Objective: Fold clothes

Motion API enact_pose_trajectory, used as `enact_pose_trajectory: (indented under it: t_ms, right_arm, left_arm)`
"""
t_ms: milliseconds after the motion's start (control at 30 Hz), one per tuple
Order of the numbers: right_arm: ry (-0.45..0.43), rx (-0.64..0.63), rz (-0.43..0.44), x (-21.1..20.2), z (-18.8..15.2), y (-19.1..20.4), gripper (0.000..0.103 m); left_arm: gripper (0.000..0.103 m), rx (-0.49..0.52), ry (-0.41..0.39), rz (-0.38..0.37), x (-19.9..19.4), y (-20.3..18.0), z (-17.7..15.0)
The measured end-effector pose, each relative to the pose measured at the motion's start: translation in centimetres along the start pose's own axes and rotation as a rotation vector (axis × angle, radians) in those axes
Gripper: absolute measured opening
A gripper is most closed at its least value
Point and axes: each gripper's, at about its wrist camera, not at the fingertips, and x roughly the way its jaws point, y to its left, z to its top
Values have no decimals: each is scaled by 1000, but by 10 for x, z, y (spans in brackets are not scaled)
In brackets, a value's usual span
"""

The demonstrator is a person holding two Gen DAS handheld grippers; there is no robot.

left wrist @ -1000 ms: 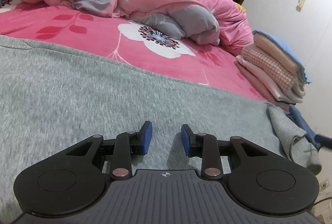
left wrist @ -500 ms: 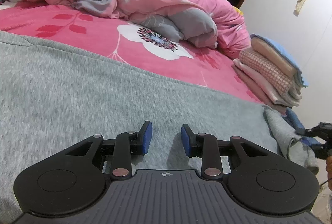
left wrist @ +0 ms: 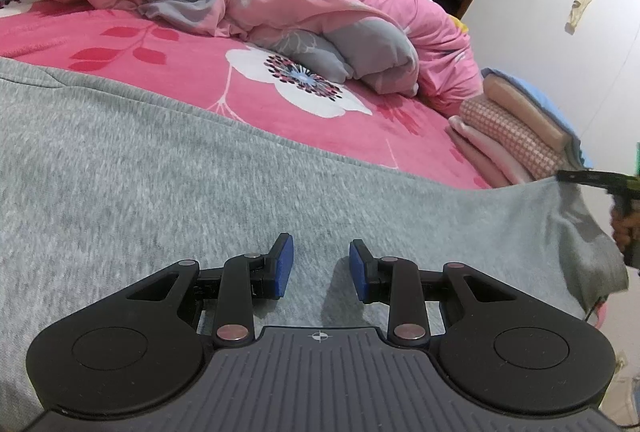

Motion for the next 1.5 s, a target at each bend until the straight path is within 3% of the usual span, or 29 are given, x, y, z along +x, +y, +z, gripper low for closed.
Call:
enact_pose_trajectory:
  t_ms: [100, 200, 300, 433, 567, 667, 833, 967, 1067, 1233, 1333, 1500]
  right_arm:
    - [74, -71, 12, 24, -2, 1, 10]
    - [120, -42, 15, 29, -11, -5, 12]
    - [87, 38, -31, 15, -21, -19, 36]
    - [-26, 272, -48, -39, -43, -47, 43]
    - [-131, 588, 51, -112, -97, -62, 49]
    - [-136, 766, 124, -142, -148, -51, 53]
    - [-85, 921, 172, -144, -204, -26, 53]
    - [-100, 917, 216, -128, -203, -15, 53]
    - [-116, 884, 194, -129, -198, -8, 53]
    - [-332, 951, 236, -169, -218, -12, 55]
    - [-339, 920, 265, -169, -221, -4, 68]
    - [-212, 810, 138, -132, -205, 16, 65]
  left_arm:
    - [30, 2, 1, 2, 0, 0, 0]
    - [30, 5, 1, 5, 1, -1, 1]
    - [30, 5, 3, 6, 1, -1, 1]
    - [30, -3, 4, 6, 0, -1, 1]
    - [31, -6, 2, 13, -1, -2, 0]
    - [31, -15, 6, 18, -1, -3, 1]
    - [31, -27, 25, 34, -3, -6, 3]
    - [31, -35, 36, 53, -11, -10, 3]
    - [31, -41, 37, 67, -19, -11, 0]
    - [31, -37, 40, 83, -28, -12, -3]
    - [31, -40, 40, 92, -30, -13, -3]
    - [32, -26, 47, 100, -35, -18, -6]
